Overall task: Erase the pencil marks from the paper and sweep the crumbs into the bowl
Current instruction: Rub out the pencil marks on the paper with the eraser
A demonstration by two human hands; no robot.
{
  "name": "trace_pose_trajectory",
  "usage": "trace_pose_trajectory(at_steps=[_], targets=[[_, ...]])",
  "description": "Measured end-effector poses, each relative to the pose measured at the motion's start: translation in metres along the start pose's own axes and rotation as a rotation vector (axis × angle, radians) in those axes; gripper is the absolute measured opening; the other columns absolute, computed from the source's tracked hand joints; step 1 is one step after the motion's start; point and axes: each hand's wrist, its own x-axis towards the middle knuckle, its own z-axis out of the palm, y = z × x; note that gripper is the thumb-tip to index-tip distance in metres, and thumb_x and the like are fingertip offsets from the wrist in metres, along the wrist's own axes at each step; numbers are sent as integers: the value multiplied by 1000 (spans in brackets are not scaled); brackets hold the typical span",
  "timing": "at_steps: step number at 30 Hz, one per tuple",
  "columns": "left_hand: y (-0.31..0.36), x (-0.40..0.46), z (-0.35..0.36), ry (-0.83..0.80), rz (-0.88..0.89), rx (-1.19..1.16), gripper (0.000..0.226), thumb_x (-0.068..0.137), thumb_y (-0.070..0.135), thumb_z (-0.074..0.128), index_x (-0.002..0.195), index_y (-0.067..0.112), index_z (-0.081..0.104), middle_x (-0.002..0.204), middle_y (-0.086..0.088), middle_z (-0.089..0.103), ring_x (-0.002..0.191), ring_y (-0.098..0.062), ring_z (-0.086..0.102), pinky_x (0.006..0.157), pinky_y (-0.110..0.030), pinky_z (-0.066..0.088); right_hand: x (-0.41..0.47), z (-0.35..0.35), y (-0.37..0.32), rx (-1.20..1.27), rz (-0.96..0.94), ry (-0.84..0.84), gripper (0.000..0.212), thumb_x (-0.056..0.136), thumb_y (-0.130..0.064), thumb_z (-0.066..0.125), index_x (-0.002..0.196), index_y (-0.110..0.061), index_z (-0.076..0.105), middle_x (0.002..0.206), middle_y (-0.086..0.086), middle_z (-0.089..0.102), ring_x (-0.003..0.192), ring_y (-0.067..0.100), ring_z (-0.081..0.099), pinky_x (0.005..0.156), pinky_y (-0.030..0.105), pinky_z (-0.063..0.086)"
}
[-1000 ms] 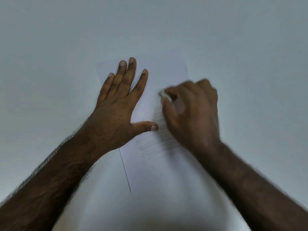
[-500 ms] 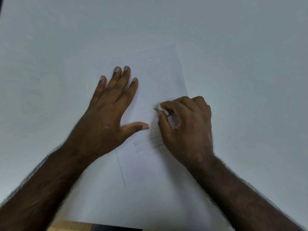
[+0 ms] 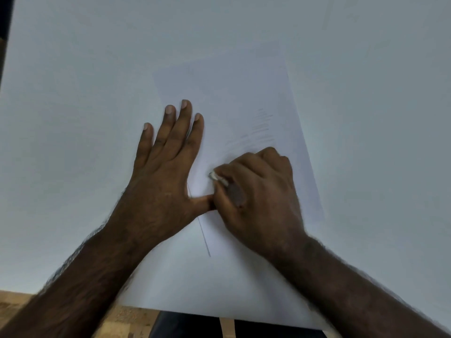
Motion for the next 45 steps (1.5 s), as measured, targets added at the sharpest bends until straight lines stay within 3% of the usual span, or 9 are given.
trace_pose_trajectory(at_steps=[4,8,13,20,26,32,39,42,45], targets=[[-3,0,-1,-20,10,-16,128,78,94,46,171,18,-1,178,-2,-16,163,-19,-19,132,-49,-9,30,-12,21,-127,17,135,10,92,-30,72,96,-27,80,90,-4,75,88,33,63,82,44,43],[-4,0,-2,-30,12,-19,131,77,96,44,170,19,-6,177,-1,-20,163,-19,-22,132,-49,-11,46,-17,28,-123,169,229,10,92,-31,70,91,-28,79,87,-7,74,88,30,62,85,43,41],[-1,-2,-1,10,3,-39,116,84,83,43,171,19,0,178,-1,-14,164,-17,-18,132,-47,-8,5,3,-13,-53,-9,36,12,94,-29,73,99,-21,81,93,-2,75,90,26,61,84,39,37],[-2,1,-3,-45,7,-27,131,76,97,43,170,21,-9,176,0,-23,162,-18,-25,132,-50,-11,46,-16,25,-128,194,258,11,94,-32,70,94,-29,80,89,-11,75,90,26,62,85,39,38],[0,-1,-3,5,1,-50,119,83,85,43,171,19,-1,178,-1,-15,163,-16,-20,132,-44,-12,6,2,-13,-40,-11,6,13,96,-30,72,103,-23,80,94,-5,74,94,25,61,85,43,42],[-3,1,-2,-19,6,-32,130,77,97,44,170,20,-7,177,0,-21,162,-17,-25,131,-45,-15,51,-13,23,-145,173,252,10,94,-32,70,93,-30,80,87,-11,72,89,26,60,84,39,39],[-2,-1,1,57,8,-51,106,91,75,42,171,18,3,179,-3,-10,164,-18,-16,132,-45,-10,9,5,-19,-45,-54,-4,14,99,-31,70,104,-24,81,95,-6,74,93,26,59,84,44,41],[-3,0,-2,11,5,-66,125,82,91,49,171,20,-2,178,-1,-16,163,-17,-20,132,-46,-12,39,-1,2,-164,13,140,11,97,-35,70,95,-29,80,88,-7,72,91,31,61,83,44,40],[-4,0,-2,-9,18,-63,129,80,95,48,170,20,-5,177,-1,-19,162,-17,-23,130,-44,-15,62,-10,21,-182,137,240,15,98,-35,67,95,-31,81,88,-10,73,90,26,61,85,42,41]])
